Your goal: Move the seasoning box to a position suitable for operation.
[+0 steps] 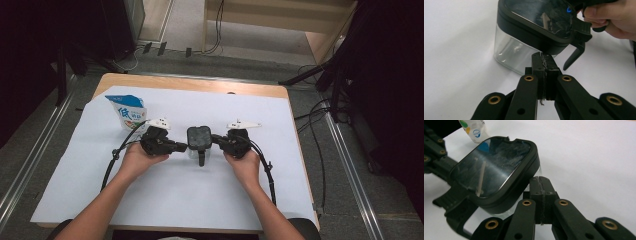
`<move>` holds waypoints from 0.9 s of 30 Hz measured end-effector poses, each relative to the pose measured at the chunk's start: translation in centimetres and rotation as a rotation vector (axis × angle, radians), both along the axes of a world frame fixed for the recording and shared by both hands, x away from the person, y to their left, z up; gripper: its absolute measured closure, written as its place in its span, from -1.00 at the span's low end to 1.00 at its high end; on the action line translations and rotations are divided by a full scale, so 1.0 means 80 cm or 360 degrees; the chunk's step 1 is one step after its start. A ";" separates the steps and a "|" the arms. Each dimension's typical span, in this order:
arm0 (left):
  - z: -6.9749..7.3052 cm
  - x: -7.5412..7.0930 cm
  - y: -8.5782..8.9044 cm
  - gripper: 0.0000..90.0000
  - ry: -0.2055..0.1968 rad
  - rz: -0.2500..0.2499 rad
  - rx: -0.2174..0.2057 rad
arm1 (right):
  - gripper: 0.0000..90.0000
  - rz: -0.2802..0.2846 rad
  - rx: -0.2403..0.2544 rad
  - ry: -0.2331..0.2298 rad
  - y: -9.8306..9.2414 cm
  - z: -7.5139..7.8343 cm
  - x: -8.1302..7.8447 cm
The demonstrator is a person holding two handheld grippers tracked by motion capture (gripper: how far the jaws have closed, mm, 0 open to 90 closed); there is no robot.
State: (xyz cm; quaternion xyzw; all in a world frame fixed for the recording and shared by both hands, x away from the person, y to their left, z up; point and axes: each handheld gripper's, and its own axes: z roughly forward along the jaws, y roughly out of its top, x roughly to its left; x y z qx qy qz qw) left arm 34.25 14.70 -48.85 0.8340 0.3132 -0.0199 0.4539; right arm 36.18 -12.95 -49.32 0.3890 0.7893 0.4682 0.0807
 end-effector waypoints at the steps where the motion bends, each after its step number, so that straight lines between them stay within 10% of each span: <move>1: 0.000 -0.002 -0.001 1.00 -0.0006 0.0007 0.0004 | 1.00 0.0002 -0.0007 -0.0012 0.002 0.000 0.003; 27: -0.001 -0.011 -0.020 0.98 -0.0009 -0.0041 -0.0057 | 1.00 -0.0013 0.0007 -0.0001 -0.009 0.009 0.017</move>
